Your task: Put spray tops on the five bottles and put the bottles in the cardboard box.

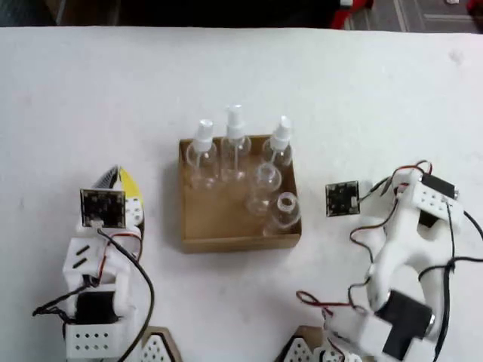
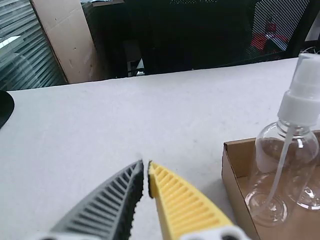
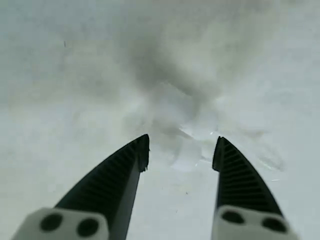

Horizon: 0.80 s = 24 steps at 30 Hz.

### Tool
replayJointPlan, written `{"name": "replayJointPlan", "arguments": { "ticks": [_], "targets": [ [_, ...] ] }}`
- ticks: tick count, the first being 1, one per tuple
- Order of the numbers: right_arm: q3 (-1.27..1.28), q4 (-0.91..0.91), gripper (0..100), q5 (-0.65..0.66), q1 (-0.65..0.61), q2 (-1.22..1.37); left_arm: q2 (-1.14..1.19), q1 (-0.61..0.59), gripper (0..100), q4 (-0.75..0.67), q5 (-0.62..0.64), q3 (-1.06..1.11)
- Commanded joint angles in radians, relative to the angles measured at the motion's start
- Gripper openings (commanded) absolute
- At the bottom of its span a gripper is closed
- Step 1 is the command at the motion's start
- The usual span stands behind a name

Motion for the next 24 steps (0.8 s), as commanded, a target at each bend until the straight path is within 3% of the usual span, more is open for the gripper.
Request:
{"name": "replayJointPlan", "arguments": {
  "ticks": [1,15,21,24],
  "targets": [
    [-0.043,-0.067,18.4,0.011,-0.027,0.056,-0.004,0.015,2,0.002,-0.009,-0.002],
    [-0.041,-0.148,18.3,0.011,-0.065,0.228,-0.004,0.016,2,-0.002,-0.009,-0.002],
    [-0.041,-0.283,18.2,0.005,-0.045,0.305,-0.004,0.016,2,-0.002,-0.009,-0.002],
    [-0.041,-0.286,11.5,0.003,-0.05,0.309,-0.004,0.016,2,-0.003,-0.009,-0.002]
  ]
}}
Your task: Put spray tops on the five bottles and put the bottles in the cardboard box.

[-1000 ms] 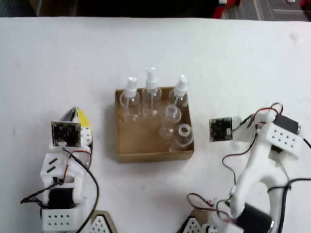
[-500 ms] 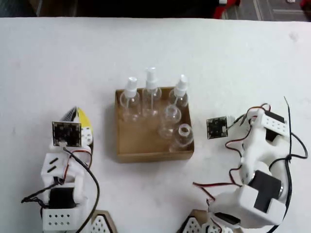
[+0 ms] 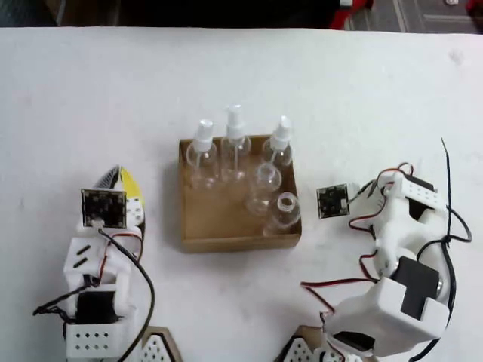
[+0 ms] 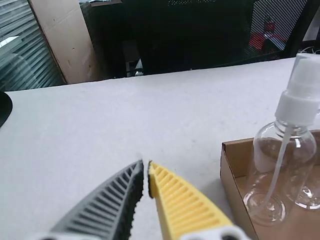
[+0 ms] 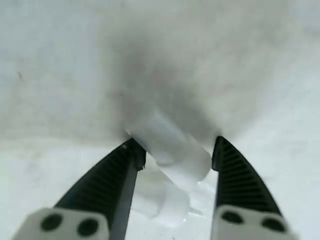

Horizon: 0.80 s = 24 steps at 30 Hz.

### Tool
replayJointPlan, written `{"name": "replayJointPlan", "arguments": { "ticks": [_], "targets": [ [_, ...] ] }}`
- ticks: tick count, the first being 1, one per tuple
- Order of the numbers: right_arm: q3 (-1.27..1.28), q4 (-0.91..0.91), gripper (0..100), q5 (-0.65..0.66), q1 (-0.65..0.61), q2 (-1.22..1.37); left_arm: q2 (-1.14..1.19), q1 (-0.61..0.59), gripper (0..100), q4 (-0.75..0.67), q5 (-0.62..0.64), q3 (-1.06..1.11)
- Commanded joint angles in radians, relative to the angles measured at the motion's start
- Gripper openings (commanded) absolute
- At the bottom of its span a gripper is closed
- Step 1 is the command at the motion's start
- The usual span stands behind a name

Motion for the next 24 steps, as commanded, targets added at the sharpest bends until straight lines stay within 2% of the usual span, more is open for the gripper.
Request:
{"name": "replayJointPlan", "arguments": {
  "ticks": [1,3,5,10,16,24],
  "targets": [
    [-0.031,-0.059,7.6,0.003,-0.005,0.021,-0.004,0.012,2,-0.003,-0.009,-0.002],
    [-0.031,-0.059,0.5,0.003,-0.018,0.021,-0.004,0.012,2,-0.003,-0.009,-0.002],
    [-0.034,-0.059,3.9,0.003,-0.019,0.019,-0.004,0.012,2,-0.003,-0.009,-0.002],
    [-0.086,-0.051,1.9,-0.025,-0.031,-0.042,-0.004,0.012,2,-0.003,-0.009,-0.002],
    [-0.126,-0.05,1.5,-0.319,-0.105,-0.275,-0.004,0.012,2,-0.003,-0.009,-0.002],
    [-0.13,0.065,1.5,-0.535,-0.206,-0.555,-0.004,0.012,2,-0.002,-0.009,-0.002]
  ]
}}
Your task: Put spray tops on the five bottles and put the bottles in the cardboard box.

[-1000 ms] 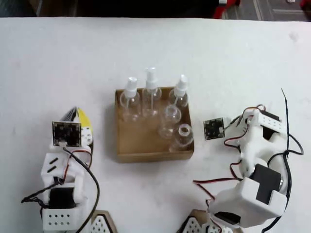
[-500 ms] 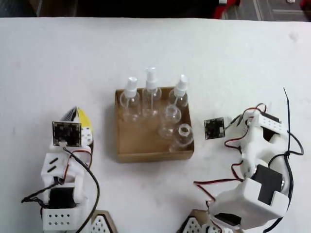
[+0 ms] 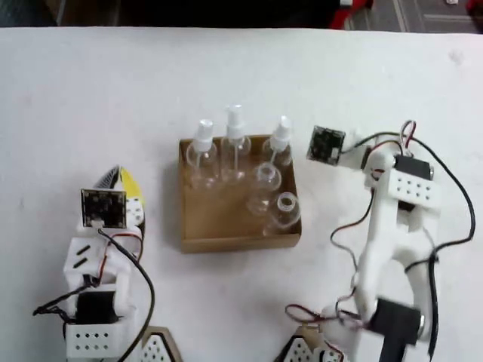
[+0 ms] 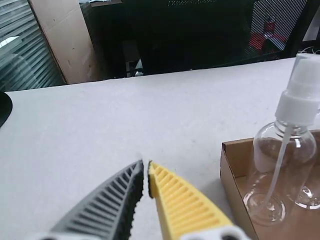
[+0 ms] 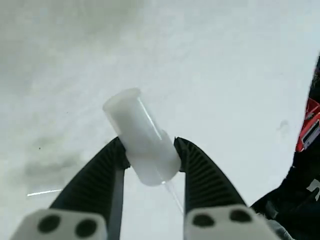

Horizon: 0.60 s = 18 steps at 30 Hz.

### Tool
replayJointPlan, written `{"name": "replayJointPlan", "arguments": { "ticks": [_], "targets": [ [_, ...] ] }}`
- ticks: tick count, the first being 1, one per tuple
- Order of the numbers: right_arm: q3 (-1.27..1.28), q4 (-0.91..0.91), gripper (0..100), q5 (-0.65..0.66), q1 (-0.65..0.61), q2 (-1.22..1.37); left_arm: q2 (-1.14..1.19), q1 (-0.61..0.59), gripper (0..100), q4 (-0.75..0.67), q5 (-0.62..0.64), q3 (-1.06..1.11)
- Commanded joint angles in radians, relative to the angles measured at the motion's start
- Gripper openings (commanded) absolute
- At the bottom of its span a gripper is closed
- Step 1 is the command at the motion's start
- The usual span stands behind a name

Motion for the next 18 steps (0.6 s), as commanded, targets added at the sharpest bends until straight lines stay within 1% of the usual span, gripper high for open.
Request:
{"name": "replayJointPlan", "arguments": {
  "ticks": [1,4,6,9,12,15,18],
  "targets": [
    [-0.046,0.059,1.5,-0.089,-0.042,-0.134,-0.004,0.012,2,-0.002,-0.009,-0.002],
    [-0.046,0.093,1.5,-0.176,-0.048,-0.197,-0.005,0.012,2,0.0,-0.009,-0.002],
    [-0.046,0.105,1.5,-0.259,-0.05,-0.229,-0.007,0.012,2,0.0,-0.009,-0.002],
    [-0.052,0.125,1.5,-0.427,-0.05,-0.275,-0.007,0.012,2,-0.002,-0.009,-0.002],
    [-0.087,0.203,1.5,-0.603,-0.073,-0.328,-0.008,0.012,2,-0.003,-0.008,-0.002],
    [-0.117,0.302,1.5,-0.724,-0.14,-0.404,-0.008,0.019,2,0.002,-0.003,-0.006],
    [-0.121,0.387,1.5,-0.792,-0.268,-0.522,-0.008,0.065,3,0.038,0.0,-0.04]
  ]
}}
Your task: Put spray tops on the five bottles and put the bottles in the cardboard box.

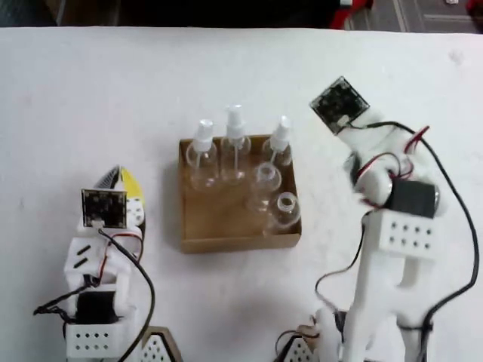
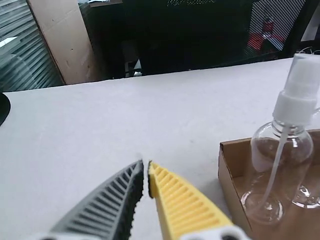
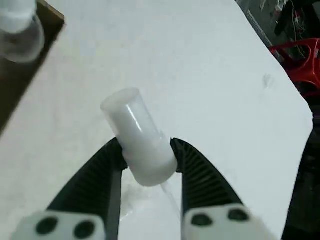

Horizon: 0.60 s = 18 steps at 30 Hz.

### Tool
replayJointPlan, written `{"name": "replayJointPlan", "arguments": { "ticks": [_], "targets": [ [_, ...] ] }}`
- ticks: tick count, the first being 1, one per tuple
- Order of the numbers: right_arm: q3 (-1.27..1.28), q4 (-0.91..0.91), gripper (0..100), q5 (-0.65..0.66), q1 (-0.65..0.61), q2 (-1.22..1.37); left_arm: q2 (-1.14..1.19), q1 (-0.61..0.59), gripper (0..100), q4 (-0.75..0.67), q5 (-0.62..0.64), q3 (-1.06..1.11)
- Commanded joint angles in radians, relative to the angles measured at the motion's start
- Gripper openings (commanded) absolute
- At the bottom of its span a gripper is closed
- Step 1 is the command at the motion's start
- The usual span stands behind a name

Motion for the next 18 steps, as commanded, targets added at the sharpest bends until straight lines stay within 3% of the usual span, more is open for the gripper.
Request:
{"name": "replayJointPlan", "arguments": {
  "ticks": [1,4,9,18],
  "targets": [
    [-0.051,0.096,1.5,-0.089,-0.162,-0.159,-0.008,0.074,3,0.069,0.0,-0.063],
    [-0.051,0.134,1.5,-0.167,-0.308,-0.297,-0.008,0.125,9,0.169,0.021,-0.129],
    [-0.054,0.114,1.5,-0.338,-0.469,-0.42,-0.008,0.128,18,0.221,0.222,-0.161],
    [-0.152,-0.177,1.5,-0.64,-0.513,-0.42,-0.008,0.128,21,0.221,0.255,-0.157]
  ]
}}
